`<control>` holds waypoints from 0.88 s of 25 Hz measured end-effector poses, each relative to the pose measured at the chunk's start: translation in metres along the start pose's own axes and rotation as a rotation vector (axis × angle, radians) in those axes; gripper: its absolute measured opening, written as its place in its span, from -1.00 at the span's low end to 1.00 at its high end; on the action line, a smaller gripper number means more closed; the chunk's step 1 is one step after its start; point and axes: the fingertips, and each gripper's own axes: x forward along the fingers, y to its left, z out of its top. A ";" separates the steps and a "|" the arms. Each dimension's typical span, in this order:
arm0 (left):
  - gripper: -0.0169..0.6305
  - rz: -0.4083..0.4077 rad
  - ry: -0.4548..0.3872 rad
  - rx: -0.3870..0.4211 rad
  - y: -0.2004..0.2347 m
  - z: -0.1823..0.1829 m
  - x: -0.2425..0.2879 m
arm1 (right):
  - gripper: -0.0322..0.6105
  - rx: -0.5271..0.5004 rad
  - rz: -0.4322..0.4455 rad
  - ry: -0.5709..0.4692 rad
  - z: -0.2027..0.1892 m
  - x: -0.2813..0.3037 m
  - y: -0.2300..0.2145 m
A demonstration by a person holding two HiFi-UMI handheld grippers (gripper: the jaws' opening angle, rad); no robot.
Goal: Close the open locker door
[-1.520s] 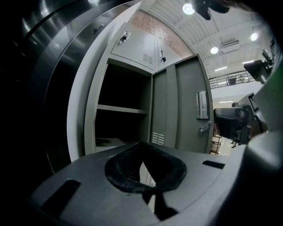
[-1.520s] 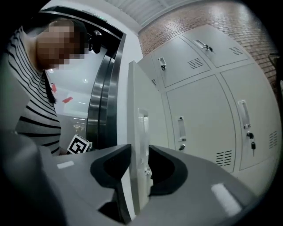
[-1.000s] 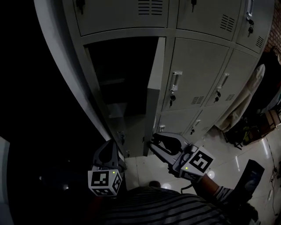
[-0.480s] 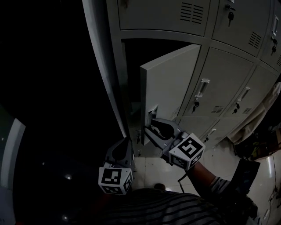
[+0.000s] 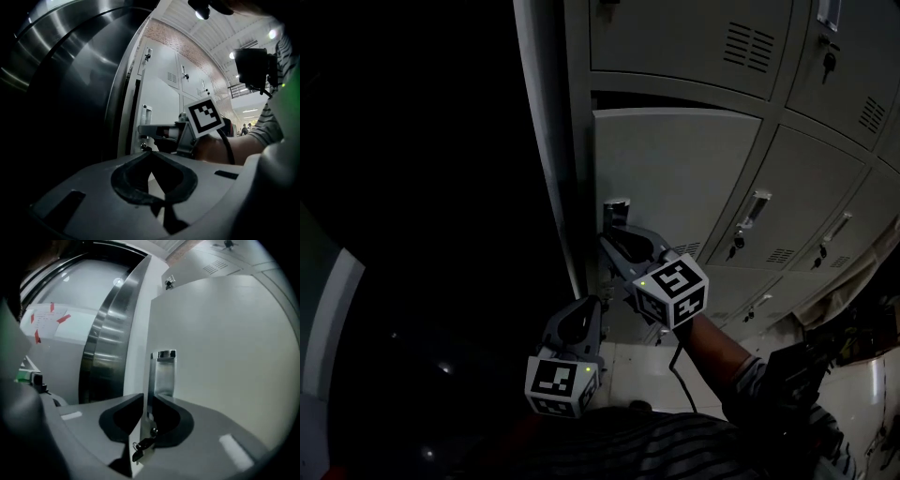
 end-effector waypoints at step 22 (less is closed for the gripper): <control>-0.93 0.043 0.014 -0.017 0.021 0.002 0.009 | -0.44 -0.041 -0.287 0.060 0.001 0.055 -0.042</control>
